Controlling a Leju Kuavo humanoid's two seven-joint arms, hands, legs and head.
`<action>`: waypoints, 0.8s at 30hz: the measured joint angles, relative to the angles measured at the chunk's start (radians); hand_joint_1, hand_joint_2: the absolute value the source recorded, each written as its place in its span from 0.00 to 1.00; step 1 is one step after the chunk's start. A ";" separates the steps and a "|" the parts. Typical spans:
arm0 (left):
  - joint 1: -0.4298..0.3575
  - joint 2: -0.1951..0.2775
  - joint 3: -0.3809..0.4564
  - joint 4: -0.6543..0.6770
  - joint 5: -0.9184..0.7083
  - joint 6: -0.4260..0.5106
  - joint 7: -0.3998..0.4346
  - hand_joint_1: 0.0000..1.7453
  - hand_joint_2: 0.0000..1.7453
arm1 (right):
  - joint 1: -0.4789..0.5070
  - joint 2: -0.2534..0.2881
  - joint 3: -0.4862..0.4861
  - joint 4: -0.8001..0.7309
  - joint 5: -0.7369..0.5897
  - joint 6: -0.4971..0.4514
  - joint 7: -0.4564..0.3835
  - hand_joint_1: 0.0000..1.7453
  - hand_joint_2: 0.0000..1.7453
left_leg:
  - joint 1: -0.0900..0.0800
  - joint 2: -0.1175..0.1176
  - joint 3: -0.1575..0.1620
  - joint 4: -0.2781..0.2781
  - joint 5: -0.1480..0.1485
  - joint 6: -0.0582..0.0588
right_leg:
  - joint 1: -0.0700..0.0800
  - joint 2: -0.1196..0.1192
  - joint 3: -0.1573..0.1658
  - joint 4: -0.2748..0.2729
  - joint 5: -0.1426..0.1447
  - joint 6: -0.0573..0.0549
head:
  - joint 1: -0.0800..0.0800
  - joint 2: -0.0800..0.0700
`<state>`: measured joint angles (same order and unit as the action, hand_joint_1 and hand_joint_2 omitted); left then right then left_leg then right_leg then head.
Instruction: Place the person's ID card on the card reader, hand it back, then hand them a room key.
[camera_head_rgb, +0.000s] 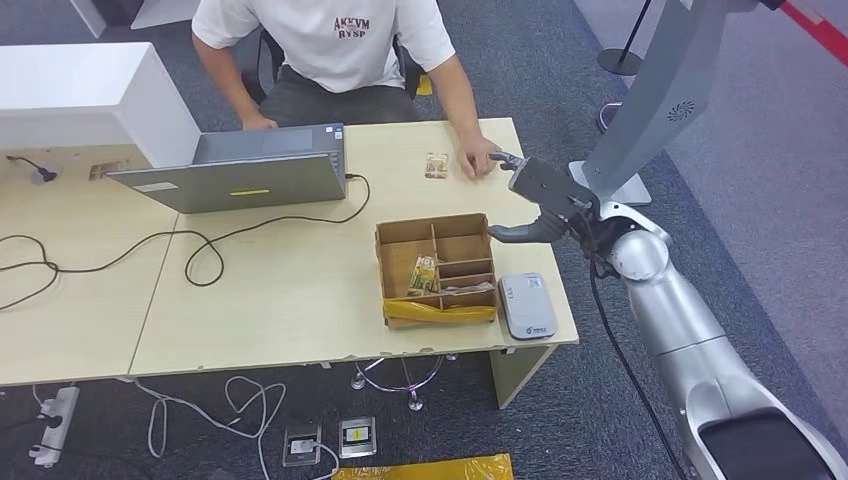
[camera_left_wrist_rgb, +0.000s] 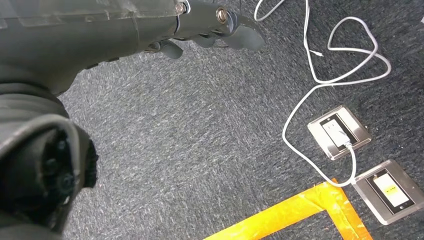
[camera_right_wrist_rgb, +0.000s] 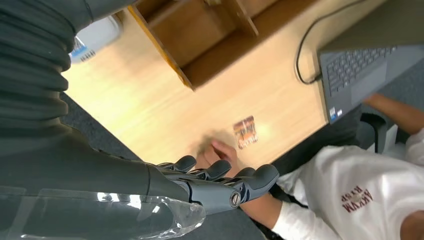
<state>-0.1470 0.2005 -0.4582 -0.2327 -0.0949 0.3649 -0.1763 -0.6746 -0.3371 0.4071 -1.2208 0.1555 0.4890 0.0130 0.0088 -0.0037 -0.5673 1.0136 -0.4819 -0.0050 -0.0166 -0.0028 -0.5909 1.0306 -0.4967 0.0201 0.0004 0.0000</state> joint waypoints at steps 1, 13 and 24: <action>-0.001 0.001 0.000 0.000 -0.001 -0.001 0.002 0.00 0.00 | 0.024 -0.006 -0.003 -0.031 -0.009 0.004 0.017 0.00 1.00 | 0.000 0.000 0.000 0.000 0.000 0.000 | 0.000 0.000 0.000 0.000 0.000 0.000 | 0.000 0.000; -0.008 0.005 0.000 0.002 -0.011 0.001 0.025 0.00 0.00 | 0.227 -0.070 -0.030 -0.280 0.010 -0.012 0.111 0.00 1.00 | 0.000 0.000 0.000 0.000 0.000 -0.001 | 0.000 0.001 0.000 0.000 0.000 0.000 | 0.000 0.000; -0.010 0.002 0.000 0.004 -0.009 0.004 0.036 0.00 0.00 | 0.288 -0.086 -0.022 -0.339 0.344 -0.124 0.172 0.00 1.00 | 0.000 0.000 0.000 0.000 0.000 -0.001 | 0.000 0.001 0.000 0.000 0.000 0.000 | 0.000 0.000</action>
<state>-0.1569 0.2029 -0.4582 -0.2290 -0.1041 0.3692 -0.1402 -0.3862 -0.4231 0.3850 -1.5602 0.4993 0.3647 0.1846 0.0087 -0.0033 -0.5675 1.0134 -0.4823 -0.0055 -0.0167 -0.0015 -0.5909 1.0306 -0.4967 0.0200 0.0005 0.0000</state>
